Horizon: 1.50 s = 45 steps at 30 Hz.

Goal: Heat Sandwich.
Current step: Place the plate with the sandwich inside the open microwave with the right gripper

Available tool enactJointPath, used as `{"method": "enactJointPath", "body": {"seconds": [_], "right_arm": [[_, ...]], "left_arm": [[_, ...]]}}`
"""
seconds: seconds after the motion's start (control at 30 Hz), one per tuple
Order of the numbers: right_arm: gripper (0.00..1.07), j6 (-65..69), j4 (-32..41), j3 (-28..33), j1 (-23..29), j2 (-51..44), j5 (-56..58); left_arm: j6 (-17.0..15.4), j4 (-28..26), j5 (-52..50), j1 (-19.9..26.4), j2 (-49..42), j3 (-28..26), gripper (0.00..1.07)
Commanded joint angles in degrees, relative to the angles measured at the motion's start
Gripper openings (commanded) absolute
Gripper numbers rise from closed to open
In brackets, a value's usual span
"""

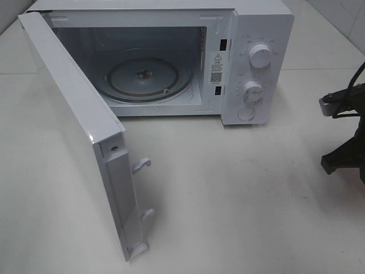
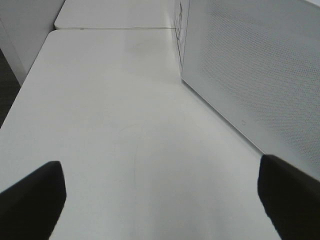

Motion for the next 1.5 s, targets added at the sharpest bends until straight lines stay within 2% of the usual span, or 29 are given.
{"method": "enactJointPath", "body": {"seconds": [0.03,0.27,0.43,0.87,1.5], "right_arm": [[0.01,1.0,-1.1,1.4,2.5,-2.8,1.9],[0.01,1.3,-1.3,2.9,9.5,-7.2,7.3],[0.01,1.3,-1.4,2.9,11.9,-8.9,8.7],[0.01,2.9,-1.4,2.9,25.0,-14.9,15.9],[0.01,3.4,-1.0,2.9,41.9,-15.9,19.2]], "left_arm": [[0.0,-0.1,-0.2,0.1,-1.5,0.1,0.98],[0.0,-0.1,-0.2,0.1,-1.5,0.1,0.98],[0.0,-0.1,-0.2,0.1,-1.5,0.1,0.98],[0.0,-0.1,-0.2,0.1,-1.5,0.1,0.98],[0.0,-0.1,-0.2,0.1,-1.5,0.1,0.98]]}}
